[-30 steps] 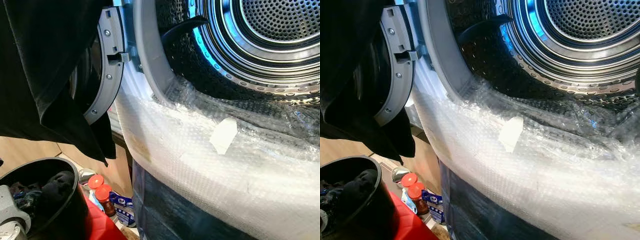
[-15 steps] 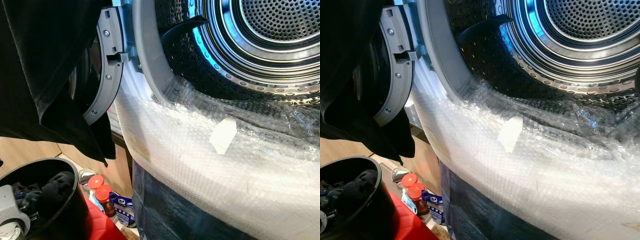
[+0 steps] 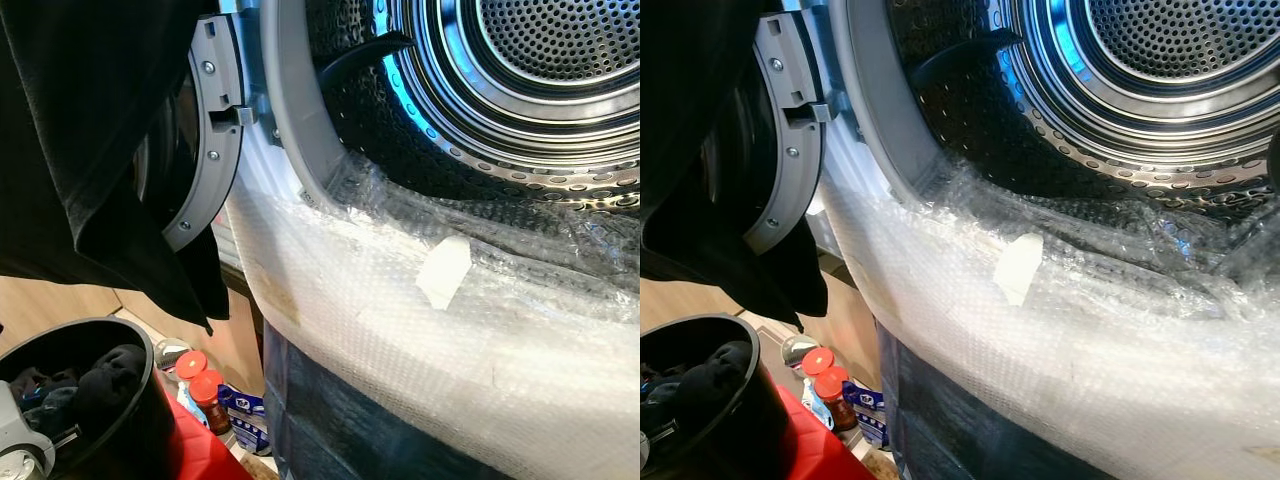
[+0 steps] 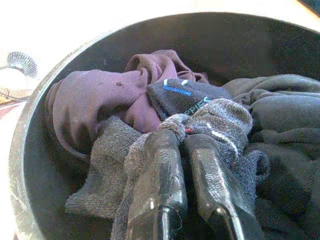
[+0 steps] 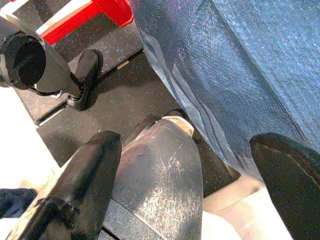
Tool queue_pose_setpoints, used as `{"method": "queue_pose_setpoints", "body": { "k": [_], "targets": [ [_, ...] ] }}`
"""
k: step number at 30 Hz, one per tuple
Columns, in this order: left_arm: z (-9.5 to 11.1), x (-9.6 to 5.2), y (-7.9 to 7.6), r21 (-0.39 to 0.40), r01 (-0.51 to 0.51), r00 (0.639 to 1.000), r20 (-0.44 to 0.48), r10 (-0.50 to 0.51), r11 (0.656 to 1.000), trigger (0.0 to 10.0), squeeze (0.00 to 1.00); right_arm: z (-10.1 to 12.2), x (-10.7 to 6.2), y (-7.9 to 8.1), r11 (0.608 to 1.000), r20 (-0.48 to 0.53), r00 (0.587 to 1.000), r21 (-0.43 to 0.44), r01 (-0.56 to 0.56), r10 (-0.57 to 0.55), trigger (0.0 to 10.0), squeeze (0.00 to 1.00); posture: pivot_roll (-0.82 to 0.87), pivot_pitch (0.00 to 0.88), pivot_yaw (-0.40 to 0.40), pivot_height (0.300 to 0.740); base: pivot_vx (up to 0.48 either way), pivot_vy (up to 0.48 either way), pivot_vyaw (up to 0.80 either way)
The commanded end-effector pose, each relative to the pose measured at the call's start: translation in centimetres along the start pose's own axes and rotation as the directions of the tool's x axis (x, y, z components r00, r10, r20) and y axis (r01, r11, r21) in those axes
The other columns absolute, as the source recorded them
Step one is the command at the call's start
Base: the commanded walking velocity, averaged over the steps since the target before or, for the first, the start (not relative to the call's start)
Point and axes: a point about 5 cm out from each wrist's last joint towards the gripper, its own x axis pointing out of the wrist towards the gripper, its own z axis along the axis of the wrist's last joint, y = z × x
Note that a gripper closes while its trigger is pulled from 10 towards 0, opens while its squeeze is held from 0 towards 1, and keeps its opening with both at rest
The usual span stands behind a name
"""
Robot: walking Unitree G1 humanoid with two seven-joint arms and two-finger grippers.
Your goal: Clothes washing
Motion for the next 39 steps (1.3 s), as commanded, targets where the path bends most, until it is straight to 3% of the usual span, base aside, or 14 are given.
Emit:
{"method": "queue_pose_setpoints", "body": {
  "k": [1, 9, 12, 14, 17, 19, 21, 23, 25, 29, 30, 31, 36, 39],
  "targets": [
    [-0.4, -0.1, 0.3, 0.002, -0.023, 0.999, -0.026, 0.023, 1.000, 0.0, 0.00, -1.4, 0.1, 0.8, 1.000, -0.046, 0.999, 0.009, -0.027, 0.027, 10.0, 0.00, 0.08, 0.000, 0.032, 0.740, 0.000, 0.000, 0.00],
    [0.6, -0.7, -0.4, -0.032, 0.027, 0.999, 0.024, -0.026, 0.999, 0.0, 0.00, -1.3, 0.0, 0.6, 1.000, -0.044, 0.999, 0.011, -0.020, 0.021, 10.0, 0.00, 0.08, 0.000, 0.027, 0.740, 0.000, 0.000, 0.00],
    [2.5, -1.3, -2.0, 0.004, 0.187, 0.975, 0.122, -0.186, 0.982, 0.0, 0.00, -1.0, 0.1, 0.5, 1.000, -0.035, 0.999, 0.006, -0.020, 0.020, 10.0, 0.00, 0.09, 0.000, 0.026, 0.740, 0.000, 0.000, 0.00],
    [4.5, -2.8, -4.6, 0.088, 0.433, 0.879, 0.177, -0.442, 0.897, 0.0, 0.00, -0.9, 0.1, 0.5, 1.000, -0.038, 0.999, -0.007, -0.021, 0.020, 10.0, 0.00, 0.10, 0.000, 0.017, 0.740, 0.000, 0.000, 0.00],
    [5.8, -4.6, -6.7, 0.201, 0.621, 0.748, 0.135, -0.649, 0.757, 0.0, 0.00, -0.8, 0.1, 0.7, 0.999, -0.040, 0.999, -0.026, -0.031, 0.030, 10.0, 0.00, 0.11, 0.000, 0.014, 0.740, 0.000, 0.000, 0.00],
    [6.2, -6.2, -8.0, 0.285, 0.742, 0.626, 0.027, -0.779, 0.607, 0.0, 0.00, -0.5, 0.2, 0.8, 0.999, -0.037, 0.999, -0.033, -0.035, 0.033, 10.0, 0.00, 0.11, 0.000, 0.023, 0.740, 0.000, 0.000, 0.00],
    [6.1, -7.2, -8.5, 0.347, 0.800, 0.541, -0.064, -0.839, 0.489, 0.0, 0.00, -0.1, 0.2, 0.9, 0.999, -0.029, 0.999, -0.032, -0.035, 0.034, 10.0, 0.00, 0.10, 0.000, 0.029, 0.740, 0.000, 0.000, 0.00],
    [5.9, -7.6, -8.5, 0.385, 0.822, 0.496, -0.125, -0.859, 0.419, 0.0, 0.00, 0.1, 0.3, 1.0, 0.999, -0.020, 0.999, -0.029, -0.034, 0.033, 10.0, 0.00, 0.10, 0.000, 0.032, 0.740, 0.000, 0.000, 0.00],
    [5.3, -8.5, -8.9, 0.411, 0.868, 0.391, -0.224, -0.893, 0.277, 0.0, 0.00, 0.3, 0.3, 1.0, 0.999, -0.015, 0.999, -0.027, -0.035, 0.035, 10.0, 0.00, 0.10, 0.000, 0.035, 0.740, 0.000, 0.000, 0.00],
    [4.9, -8.7, -9.2, 0.392, 0.891, 0.343, -0.252, -0.905, 0.228, 0.0, 0.00, 0.3, 0.3, 1.1, 0.999, -0.016, 0.999, -0.027, -0.035, 0.035, 10.0, 0.00, 0.10, 0.000, 0.043, 0.740, 0.000, 0.000, 0.00],
    [4.2, -9.3, -9.6, 0.358, 0.923, 0.257, -0.296, -0.920, 0.142, 0.0, 0.00, 0.3, 0.4, 1.2, 0.999, -0.016, 0.999, -0.023, -0.032, 0.031, 10.0, 0.00, 0.08, 0.000, 0.054, 0.740, 0.000, 0.000, 0.00],
    [3.8, -9.6, -9.7, 0.334, 0.936, 0.221, -0.318, -0.922, 0.110, 0.0, 0.00, 0.2, 0.4, 1.2, 0.999, -0.016, 0.999, -0.020, -0.029, 0.029, 10.0, 0.00, 0.08, 0.000, 0.054, 0.740, 0.000, 0.000, 0.00],
    [1.5, -9.8, -10.5, 0.285, 0.958, 0.118, -0.437, -0.892, -0.013, 0.0, 0.00, 0.2, 0.3, 1.1, 1.000, -0.003, 1.000, -0.012, -0.025, 0.025, 10.0, 0.00, 0.06, 0.000, 0.047, 0.740, 0.000, 0.000, 0.00],
    [1.1, -9.8, -10.7, 0.275, 0.961, 0.105, -0.441, -0.891, -0.023, 0.0, 0.00, 0.3, 0.3, 1.0, 1.000, 0.004, 1.000, -0.002, -0.020, 0.020, 10.0, 0.00, 0.05, 0.000, 0.049, 0.740, 0.000, 0.000, 0.00]
  ]
}}
